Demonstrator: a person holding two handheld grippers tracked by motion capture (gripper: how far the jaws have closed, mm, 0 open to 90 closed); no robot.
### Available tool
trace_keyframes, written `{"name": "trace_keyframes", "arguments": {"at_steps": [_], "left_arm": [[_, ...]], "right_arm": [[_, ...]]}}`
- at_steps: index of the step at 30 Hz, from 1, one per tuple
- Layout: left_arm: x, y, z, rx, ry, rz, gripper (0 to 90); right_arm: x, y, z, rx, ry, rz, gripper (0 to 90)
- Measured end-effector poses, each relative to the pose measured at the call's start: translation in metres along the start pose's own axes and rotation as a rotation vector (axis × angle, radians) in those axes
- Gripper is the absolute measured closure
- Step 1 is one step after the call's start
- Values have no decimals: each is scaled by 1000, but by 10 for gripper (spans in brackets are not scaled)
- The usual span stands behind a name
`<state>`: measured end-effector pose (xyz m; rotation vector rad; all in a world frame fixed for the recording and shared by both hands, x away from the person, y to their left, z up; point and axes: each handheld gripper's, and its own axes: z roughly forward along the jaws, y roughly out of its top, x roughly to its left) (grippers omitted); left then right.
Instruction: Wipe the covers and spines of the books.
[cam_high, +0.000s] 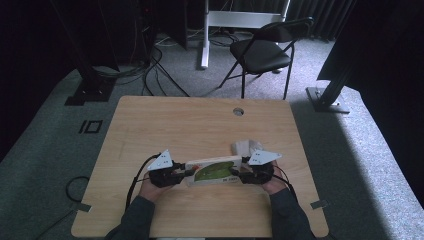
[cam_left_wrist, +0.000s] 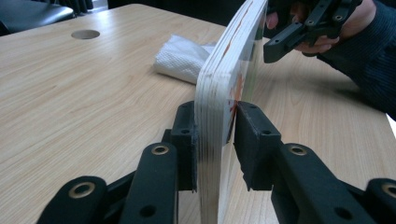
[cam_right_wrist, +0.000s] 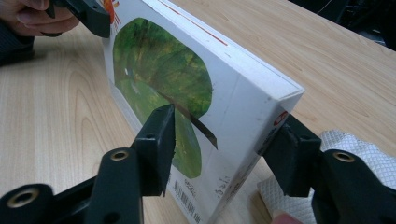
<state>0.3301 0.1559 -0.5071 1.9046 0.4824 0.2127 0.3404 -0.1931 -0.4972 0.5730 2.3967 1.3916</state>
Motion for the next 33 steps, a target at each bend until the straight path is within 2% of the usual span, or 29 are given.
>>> {"name": "trace_keyframes", "arguments": {"at_steps": [4, 15, 23, 28, 30, 31, 33], "left_arm": [[-3, 3, 8, 4, -16, 7, 641], [-6, 3, 21, -22, -45, -6, 631], [-10, 1, 30, -6, -17, 27, 649], [-8, 0, 31, -11, -27, 22, 665], [-9, 0, 32, -3, -31, 63, 679], [-9, 0, 32, -4, -34, 71, 681], [-8, -1, 32, -10, -45, 55, 687]], "right_arm": [[1, -1, -1, -5, 3, -5, 495], [2, -3, -3, -15, 14, -12, 497], [2, -3, -3, -16, 15, -14, 497], [3, -3, -3, -16, 13, -15, 497], [3, -3, -3, -17, 12, -14, 498], [3, -3, -3, -17, 12, -15, 497], [3, -4, -3, -18, 12, -15, 500]]}}
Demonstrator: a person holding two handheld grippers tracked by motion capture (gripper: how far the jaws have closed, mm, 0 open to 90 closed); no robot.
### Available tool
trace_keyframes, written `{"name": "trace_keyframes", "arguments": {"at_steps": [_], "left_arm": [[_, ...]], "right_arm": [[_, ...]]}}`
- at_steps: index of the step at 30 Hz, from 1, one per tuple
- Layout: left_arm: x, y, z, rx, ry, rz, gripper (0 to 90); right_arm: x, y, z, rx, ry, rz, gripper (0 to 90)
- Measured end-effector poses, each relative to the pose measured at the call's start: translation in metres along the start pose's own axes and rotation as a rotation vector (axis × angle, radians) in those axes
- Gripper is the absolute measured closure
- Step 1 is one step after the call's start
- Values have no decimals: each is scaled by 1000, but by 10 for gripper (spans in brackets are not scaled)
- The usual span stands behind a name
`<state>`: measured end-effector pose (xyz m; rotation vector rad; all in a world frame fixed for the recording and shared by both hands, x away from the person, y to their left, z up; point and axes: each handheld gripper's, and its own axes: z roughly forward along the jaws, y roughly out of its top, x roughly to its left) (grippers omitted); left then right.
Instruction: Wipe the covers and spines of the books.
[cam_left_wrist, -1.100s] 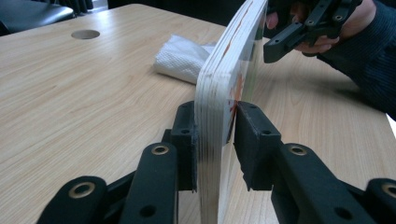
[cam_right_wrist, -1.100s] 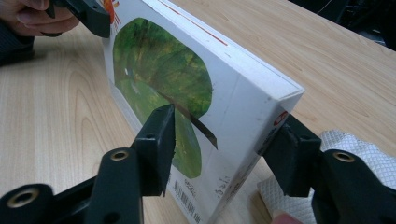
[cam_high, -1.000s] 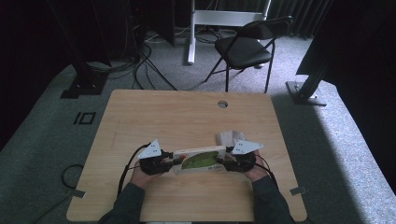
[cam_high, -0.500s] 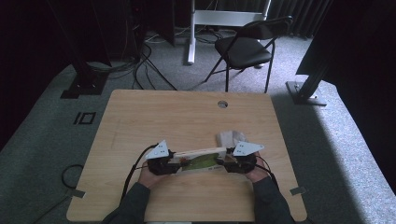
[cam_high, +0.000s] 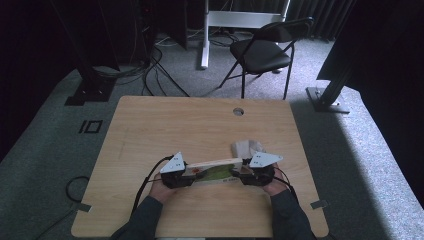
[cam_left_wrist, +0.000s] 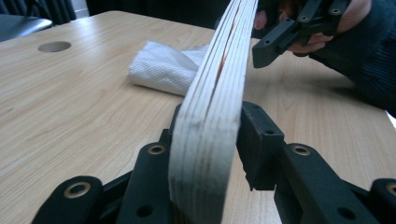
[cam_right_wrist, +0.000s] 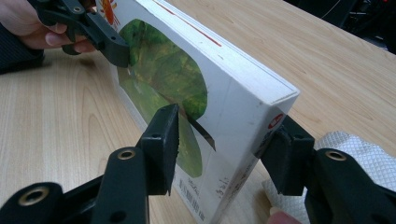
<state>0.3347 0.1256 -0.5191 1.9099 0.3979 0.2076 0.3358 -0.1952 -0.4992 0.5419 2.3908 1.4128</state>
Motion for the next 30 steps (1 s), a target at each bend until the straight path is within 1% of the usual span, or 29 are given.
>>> {"name": "trace_keyframes", "arguments": {"at_steps": [1, 2, 4, 6, 9, 13, 14, 15, 17, 18, 22, 26, 28, 30], "left_arm": [[0, 0, 0, 0, 0, 0, 687], [2, 0, 0, 3, -7, -37, 687], [2, 0, 0, 5, -5, -58, 682], [1, 0, 1, 2, -4, -56, 676], [2, -2, 3, -14, -25, -53, 670], [1, -2, 6, -33, -36, -48, 659], [-1, -3, 10, -41, -47, -44, 659], [-2, -3, 11, -39, -42, -38, 655], [-2, -4, 13, -52, -57, -44, 671], [-2, -5, 14, -60, -54, -39, 672], [-1, -8, 15, -79, -73, -56, 687], [-1, -10, 15, -84, -70, -50, 697], [0, -14, 16, -95, -76, -64, 694], [1, -16, 17, -99, -81, -68, 697]], "right_arm": [[0, 0, 0, 0, 0, 0, 500], [0, 0, 0, 1, -1, 0, 500], [0, 0, 0, 0, -5, 1, 498], [0, 0, 1, 0, -6, 1, 498], [1, 0, 0, -1, -2, 2, 500], [1, -1, 0, -2, 0, -1, 503], [1, -1, 0, -3, 4, -1, 505], [1, -1, 0, -4, 13, -5, 505], [2, -1, 0, -5, 12, -7, 505], [2, -1, 1, -5, 14, -7, 505], [2, -1, 1, -4, 15, -5, 506], [1, -1, 1, -4, 19, -7, 506], [1, -1, 1, -3, 20, -7, 507], [1, -2, 2, 1, 17, -8, 508]]}}
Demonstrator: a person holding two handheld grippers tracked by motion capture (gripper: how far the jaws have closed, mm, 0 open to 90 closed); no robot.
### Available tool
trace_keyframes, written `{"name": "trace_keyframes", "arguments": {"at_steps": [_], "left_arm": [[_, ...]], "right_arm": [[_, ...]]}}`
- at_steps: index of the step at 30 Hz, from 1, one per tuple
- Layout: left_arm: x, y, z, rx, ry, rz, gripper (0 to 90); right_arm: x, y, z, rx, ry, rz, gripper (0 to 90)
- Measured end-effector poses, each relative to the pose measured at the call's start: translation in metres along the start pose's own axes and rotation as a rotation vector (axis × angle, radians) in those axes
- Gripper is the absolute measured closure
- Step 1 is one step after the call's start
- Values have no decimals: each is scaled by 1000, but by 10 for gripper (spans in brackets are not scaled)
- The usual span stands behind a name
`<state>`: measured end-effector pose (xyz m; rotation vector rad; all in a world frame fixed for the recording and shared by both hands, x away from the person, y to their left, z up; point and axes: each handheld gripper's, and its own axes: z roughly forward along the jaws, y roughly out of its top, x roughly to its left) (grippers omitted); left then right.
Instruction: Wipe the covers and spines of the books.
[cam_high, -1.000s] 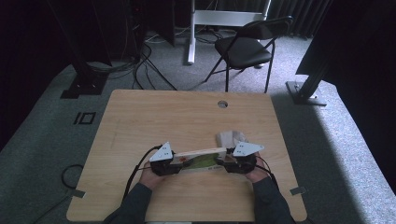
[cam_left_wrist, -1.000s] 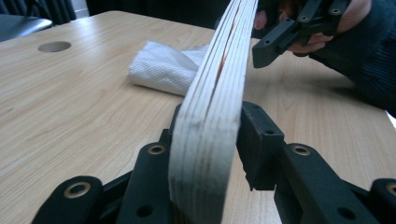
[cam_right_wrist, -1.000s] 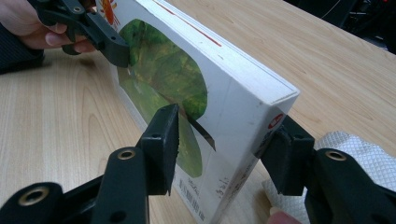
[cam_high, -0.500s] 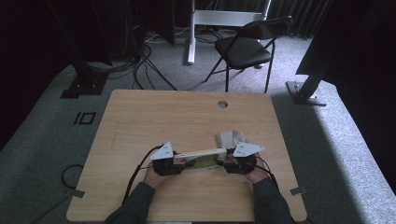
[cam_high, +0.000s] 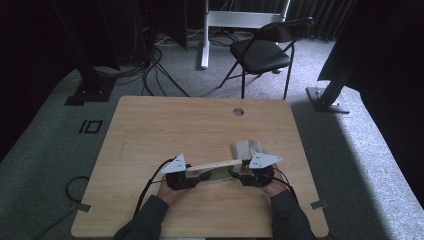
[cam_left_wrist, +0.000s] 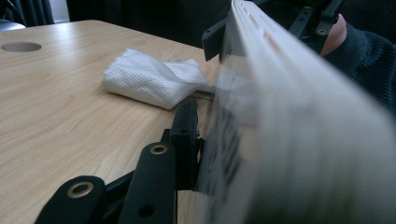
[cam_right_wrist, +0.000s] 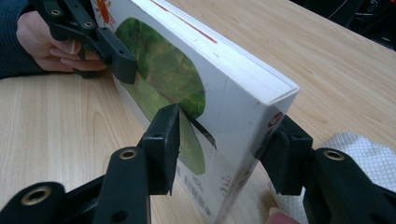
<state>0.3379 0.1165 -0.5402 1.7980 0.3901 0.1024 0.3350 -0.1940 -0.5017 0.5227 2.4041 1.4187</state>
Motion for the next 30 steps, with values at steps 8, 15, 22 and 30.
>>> {"name": "trace_keyframes", "arguments": {"at_steps": [8, 15, 22, 30], "left_arm": [[-3, -2, 3, 22, 20, 20, 703], [-7, 1, 5, 39, 13, 52, 762], [-11, 5, 4, 61, 25, 68, 783], [-12, 11, -4, 54, 43, 80, 782]], "right_arm": [[-1, -1, 1, 7, 5, 4, 508], [-3, -3, 2, 13, 2, 9, 484], [-4, -8, 4, 58, -4, 10, 479], [-1, -10, 13, 126, -15, -8, 528]]}}
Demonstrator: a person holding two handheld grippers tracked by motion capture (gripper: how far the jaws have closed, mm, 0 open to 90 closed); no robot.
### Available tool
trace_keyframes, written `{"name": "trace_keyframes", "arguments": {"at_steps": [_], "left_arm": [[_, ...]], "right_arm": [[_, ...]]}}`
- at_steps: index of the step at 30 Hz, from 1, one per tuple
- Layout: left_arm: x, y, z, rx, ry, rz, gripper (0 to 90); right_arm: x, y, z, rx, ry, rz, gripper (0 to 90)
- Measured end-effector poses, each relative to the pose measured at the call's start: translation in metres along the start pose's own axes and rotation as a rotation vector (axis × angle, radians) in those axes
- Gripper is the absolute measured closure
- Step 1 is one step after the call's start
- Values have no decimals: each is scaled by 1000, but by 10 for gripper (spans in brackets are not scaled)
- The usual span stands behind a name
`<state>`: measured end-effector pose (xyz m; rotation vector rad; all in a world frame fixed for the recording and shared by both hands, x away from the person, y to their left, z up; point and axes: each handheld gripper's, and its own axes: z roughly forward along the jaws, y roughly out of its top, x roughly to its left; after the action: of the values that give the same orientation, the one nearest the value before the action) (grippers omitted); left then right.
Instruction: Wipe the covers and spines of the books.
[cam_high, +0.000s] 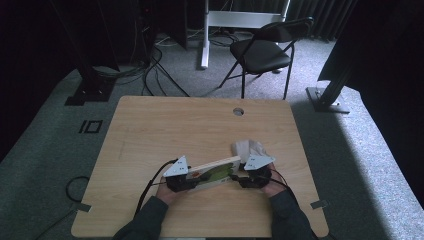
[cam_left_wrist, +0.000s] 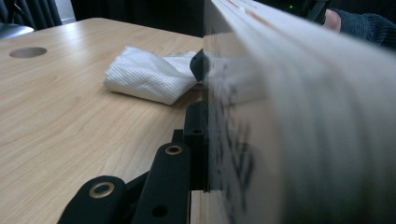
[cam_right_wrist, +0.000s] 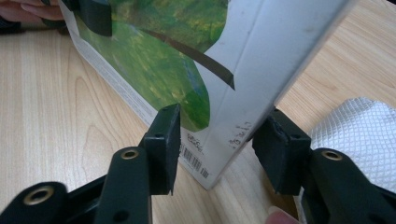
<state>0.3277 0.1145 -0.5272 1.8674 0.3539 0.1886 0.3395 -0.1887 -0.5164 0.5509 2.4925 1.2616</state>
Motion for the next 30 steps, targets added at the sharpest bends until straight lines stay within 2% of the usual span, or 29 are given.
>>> {"name": "trace_keyframes", "arguments": {"at_steps": [4, 9, 13, 18, 22, 25, 27, 30], "left_arm": [[0, 5, -6, -35, -1, -6, 781], [0, 5, -8, -52, 2, -10, 778], [1, 5, -10, -67, -3, -20, 776], [0, 7, -14, -70, 0, -13, 774], [-3, 11, -19, -50, 9, 3, 779], [-5, 13, -23, -48, 16, -2, 781], [-6, 13, -25, -47, 18, -10, 781], [-5, 13, -28, -49, 31, -16, 782]], "right_arm": [[1, 1, 1, 6, 16, 20, 541], [2, 2, 3, 4, 32, 55, 544], [3, 4, 5, 1, 42, 56, 546], [5, 6, 6, -16, 56, 55, 553], [6, 8, 7, -27, 73, 55, 553], [8, 10, 8, -26, 79, 51, 549], [9, 11, 8, -21, 77, 49, 549], [11, 14, 8, 5, 49, 44, 550]]}}
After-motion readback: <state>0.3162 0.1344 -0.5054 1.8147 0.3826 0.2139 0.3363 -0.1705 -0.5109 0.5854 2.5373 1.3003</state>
